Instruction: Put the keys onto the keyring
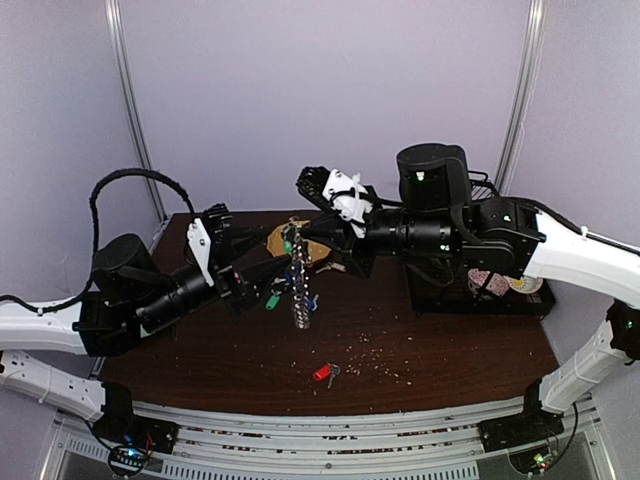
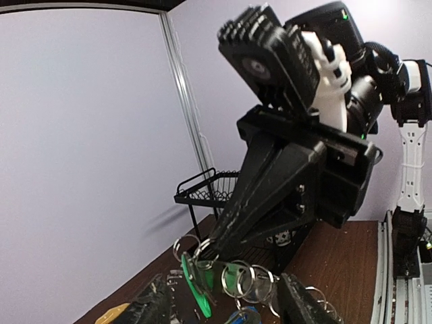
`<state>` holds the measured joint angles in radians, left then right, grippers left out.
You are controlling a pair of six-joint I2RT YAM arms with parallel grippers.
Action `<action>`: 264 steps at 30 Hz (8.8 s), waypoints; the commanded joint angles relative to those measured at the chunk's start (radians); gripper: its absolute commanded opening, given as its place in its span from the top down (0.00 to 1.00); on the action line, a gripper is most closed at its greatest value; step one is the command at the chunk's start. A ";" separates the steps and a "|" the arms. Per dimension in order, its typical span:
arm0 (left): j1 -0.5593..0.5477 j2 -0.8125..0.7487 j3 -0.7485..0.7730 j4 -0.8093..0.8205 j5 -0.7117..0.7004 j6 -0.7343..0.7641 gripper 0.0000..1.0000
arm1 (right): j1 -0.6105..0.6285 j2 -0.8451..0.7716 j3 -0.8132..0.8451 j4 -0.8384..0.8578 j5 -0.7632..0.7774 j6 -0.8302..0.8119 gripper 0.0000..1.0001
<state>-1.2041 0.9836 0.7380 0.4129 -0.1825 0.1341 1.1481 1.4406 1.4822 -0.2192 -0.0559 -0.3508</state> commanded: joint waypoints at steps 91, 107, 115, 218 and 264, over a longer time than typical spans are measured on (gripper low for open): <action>0.068 0.050 0.280 -0.363 0.203 -0.040 0.81 | -0.134 -0.060 -0.408 0.952 -0.595 0.385 1.00; 0.068 0.047 0.324 -0.503 0.192 0.036 1.00 | -0.179 -0.119 -0.317 0.450 -0.601 0.079 0.69; 0.067 0.132 0.450 -0.717 0.162 0.120 1.00 | -0.179 -0.052 -0.078 0.008 -0.496 -0.269 0.71; 0.153 -0.058 0.024 -0.065 0.153 -0.133 0.81 | -0.131 -0.013 -0.235 0.563 -0.505 0.253 1.00; 0.178 0.031 -0.004 -0.096 0.326 -0.126 1.00 | -0.125 -0.025 -0.297 0.871 -0.520 0.440 1.00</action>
<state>-1.0283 0.9886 0.7528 0.2985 0.1127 0.0128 1.0142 1.4509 1.1797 0.4129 -0.5655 0.0093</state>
